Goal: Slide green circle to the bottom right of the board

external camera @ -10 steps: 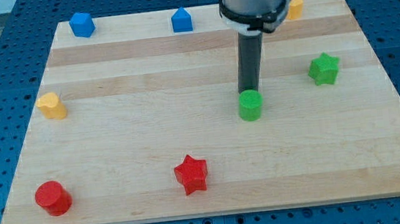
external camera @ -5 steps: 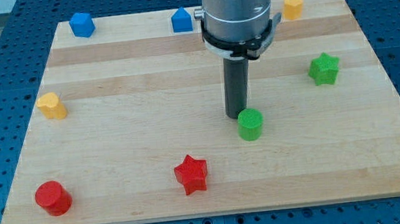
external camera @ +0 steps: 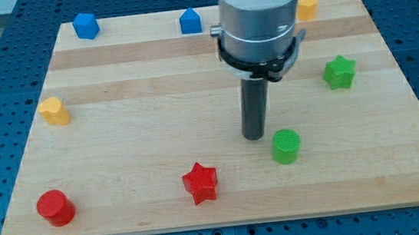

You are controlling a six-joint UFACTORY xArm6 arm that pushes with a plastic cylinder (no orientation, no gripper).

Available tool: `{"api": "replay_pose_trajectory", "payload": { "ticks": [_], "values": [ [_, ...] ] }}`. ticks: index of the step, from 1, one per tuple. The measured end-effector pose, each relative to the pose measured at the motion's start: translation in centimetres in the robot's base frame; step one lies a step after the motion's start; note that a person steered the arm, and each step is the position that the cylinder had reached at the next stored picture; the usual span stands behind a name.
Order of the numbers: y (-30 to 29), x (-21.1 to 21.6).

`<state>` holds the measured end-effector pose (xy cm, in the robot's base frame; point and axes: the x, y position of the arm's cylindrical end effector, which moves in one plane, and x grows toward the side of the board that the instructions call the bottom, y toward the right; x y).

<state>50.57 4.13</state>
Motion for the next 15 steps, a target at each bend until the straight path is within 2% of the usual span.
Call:
{"api": "replay_pose_trajectory", "payload": {
  "ticks": [2, 4, 8, 10, 15],
  "values": [
    [3.1, 3.5],
    [8.4, 4.4],
    [11.5, 3.6],
    [11.8, 6.4],
    [12.3, 7.1]
  ]
}}
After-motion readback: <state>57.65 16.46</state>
